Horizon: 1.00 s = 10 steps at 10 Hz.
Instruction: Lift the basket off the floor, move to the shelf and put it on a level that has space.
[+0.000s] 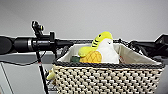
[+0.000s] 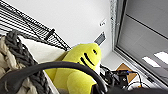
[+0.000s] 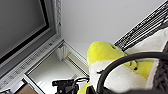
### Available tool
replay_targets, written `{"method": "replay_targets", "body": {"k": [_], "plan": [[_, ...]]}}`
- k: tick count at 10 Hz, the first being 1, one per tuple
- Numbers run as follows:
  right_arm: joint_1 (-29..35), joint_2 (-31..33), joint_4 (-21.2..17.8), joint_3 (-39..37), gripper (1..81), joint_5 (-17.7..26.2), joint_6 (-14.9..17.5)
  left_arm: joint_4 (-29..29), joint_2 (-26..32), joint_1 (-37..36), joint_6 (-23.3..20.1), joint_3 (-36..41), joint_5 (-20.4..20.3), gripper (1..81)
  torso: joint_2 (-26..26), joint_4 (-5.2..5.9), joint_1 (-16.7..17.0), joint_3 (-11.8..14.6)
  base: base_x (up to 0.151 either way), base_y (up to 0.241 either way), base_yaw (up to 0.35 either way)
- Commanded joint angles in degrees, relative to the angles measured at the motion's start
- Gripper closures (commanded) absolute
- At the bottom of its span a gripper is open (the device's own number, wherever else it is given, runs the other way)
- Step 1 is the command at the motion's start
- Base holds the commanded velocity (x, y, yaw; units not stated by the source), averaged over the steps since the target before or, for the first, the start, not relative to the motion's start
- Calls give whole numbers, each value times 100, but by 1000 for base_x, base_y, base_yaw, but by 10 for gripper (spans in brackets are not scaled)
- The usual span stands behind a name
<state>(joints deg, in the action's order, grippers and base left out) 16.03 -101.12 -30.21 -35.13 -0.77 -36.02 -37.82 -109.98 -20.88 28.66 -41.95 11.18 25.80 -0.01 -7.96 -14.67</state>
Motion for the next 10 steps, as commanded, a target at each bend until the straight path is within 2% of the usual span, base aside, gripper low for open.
{"method": "replay_targets", "body": {"k": [1,5,7,10], "plan": [[1133,-367,41,-440,811,-65,-360,-208,-366,-1141,61,-444,-170,811,0,0,0,0,0,0,0],[1942,-675,50,-994,811,437,-845,-569,-631,-1792,78,-1079,297,811,0,0,0,0,0,0,0],[2057,-781,33,-1179,811,481,-889,-710,-719,-1932,78,-1369,447,811,0,0,0,0,0,0,0],[2127,-1323,6,-1976,811,736,-898,-718,-1095,-2029,78,-2017,710,811,0,0,0,0,0,0,0]]}}
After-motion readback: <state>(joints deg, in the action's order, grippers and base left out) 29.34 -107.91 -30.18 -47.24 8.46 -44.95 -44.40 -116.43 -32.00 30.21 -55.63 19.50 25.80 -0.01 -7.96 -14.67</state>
